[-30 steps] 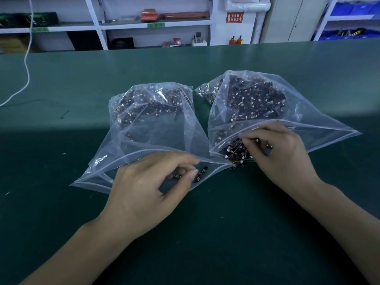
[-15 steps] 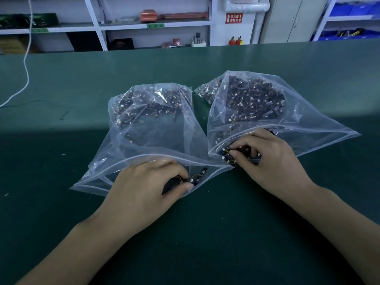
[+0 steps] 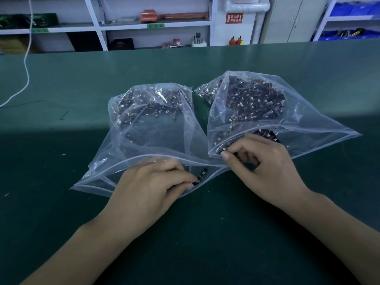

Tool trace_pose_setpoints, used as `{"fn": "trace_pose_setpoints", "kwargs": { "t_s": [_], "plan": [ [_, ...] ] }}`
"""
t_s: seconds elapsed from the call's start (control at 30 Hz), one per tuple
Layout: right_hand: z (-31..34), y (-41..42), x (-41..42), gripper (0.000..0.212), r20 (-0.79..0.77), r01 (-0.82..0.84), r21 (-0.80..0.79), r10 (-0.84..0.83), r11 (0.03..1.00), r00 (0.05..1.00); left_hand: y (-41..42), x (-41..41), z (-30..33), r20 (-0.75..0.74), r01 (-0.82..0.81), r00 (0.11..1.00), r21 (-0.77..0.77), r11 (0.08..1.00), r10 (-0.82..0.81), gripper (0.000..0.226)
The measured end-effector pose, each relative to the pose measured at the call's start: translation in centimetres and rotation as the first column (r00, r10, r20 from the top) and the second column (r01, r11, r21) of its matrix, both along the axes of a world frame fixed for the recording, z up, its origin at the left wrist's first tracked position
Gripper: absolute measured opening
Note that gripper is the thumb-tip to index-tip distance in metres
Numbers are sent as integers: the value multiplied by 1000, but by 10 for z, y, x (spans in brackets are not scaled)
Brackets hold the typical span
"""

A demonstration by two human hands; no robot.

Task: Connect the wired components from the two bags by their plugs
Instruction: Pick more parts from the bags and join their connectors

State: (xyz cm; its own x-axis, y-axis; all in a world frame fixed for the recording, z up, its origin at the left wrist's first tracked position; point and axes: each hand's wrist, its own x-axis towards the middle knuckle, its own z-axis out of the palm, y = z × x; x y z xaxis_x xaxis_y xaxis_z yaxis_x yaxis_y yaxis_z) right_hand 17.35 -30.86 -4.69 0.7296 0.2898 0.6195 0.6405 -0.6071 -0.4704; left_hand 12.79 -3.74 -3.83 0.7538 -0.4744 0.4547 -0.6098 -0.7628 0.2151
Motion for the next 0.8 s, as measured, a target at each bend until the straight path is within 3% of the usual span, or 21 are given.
{"fn": "trace_pose_setpoints", "kwargs": {
  "t_s": [0.2, 0.4, 0.57, 0.8],
  "plan": [
    [3, 3, -5, 10, 16, -117, 18, 117, 993, 993, -5, 0, 0, 106, 25, 994, -258, 966, 2, 13],
    [6, 2, -7, 40, 70, -185, 1, 184, 983, 980, -12, -6, 1, 116, 92, 992, -418, 904, -47, 14],
    [2, 3, -7, 24, 78, -306, -9, 306, 952, 949, -16, -10, 1, 15, 86, 996, -538, 839, -93, 14],
    [-2, 3, -7, 9, 139, -312, 41, 304, 949, 943, -18, -13, 1, -16, 72, 995, -587, 806, -101, 21]
  ]
}}
